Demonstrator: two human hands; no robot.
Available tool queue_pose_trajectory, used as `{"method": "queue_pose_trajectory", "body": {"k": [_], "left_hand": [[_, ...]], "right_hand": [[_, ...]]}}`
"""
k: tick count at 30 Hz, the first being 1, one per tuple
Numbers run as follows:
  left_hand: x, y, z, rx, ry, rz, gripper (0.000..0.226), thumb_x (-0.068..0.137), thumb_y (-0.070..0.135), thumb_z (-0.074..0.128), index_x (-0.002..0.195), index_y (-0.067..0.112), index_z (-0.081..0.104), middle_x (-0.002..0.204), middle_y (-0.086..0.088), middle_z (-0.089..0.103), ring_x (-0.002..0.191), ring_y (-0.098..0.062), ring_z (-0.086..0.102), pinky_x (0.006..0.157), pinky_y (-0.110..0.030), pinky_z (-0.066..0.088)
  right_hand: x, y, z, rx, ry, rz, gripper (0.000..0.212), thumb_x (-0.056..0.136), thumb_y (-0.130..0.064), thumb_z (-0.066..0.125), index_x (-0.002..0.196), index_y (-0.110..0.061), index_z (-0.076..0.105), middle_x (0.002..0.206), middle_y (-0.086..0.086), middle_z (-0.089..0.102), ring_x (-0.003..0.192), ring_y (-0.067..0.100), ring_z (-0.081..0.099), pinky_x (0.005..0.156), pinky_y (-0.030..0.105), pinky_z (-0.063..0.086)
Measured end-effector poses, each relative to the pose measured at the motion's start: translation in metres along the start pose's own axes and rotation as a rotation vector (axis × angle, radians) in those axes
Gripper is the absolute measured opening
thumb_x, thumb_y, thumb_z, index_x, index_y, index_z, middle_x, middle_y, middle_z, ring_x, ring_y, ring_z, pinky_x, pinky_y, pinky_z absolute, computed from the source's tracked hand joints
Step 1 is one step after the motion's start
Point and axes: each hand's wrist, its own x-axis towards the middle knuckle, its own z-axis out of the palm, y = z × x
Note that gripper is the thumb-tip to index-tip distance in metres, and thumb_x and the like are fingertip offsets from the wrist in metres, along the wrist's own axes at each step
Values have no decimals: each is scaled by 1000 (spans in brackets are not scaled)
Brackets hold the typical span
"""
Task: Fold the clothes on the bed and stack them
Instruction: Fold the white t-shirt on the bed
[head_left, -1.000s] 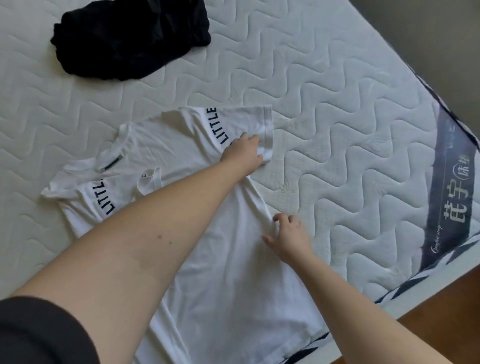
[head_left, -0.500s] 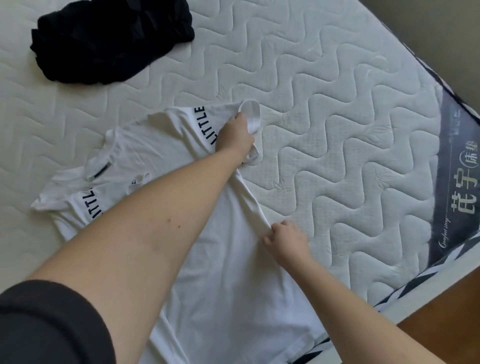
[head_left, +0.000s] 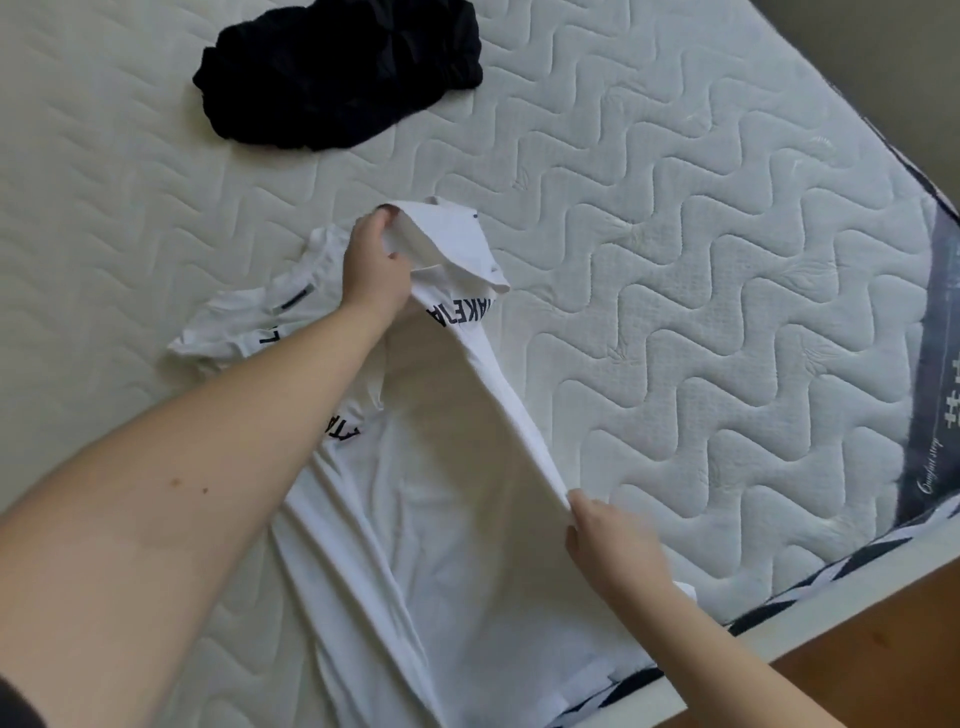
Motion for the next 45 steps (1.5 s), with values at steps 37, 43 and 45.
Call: {"method": "queue_pose_trajectory", "body": {"k": [37,43,45], "left_hand": [[-50,-91,-39,307,-42,158,23,89,-3,46,102,8,62,108,-12,58,92,-26,55,75,-26,36],[-74,-120,-53,467,-151,-52,34,90,-2,48,119,11,58,128,-15,47,114,-35,50,95,-40,43],[-81,-127,-53,526,-246,-114,42,89,9,58,130,15,51,133,-15,41,112,-36,51,95,-43,45]], "right_hand": [[-73,-69,114,-236,-22,-10,37,63,-32,86,75,-11,59,62,4,57,47,22,58,43,26,34],[-90,-67,121,-181,97,-23,44,27,0,87,51,-10,53,42,5,43,29,21,44,32,26,38],[-96,-66,121,-202,88,-6,42,27,0,86,52,-10,54,43,5,43,31,22,44,34,27,38]]}}
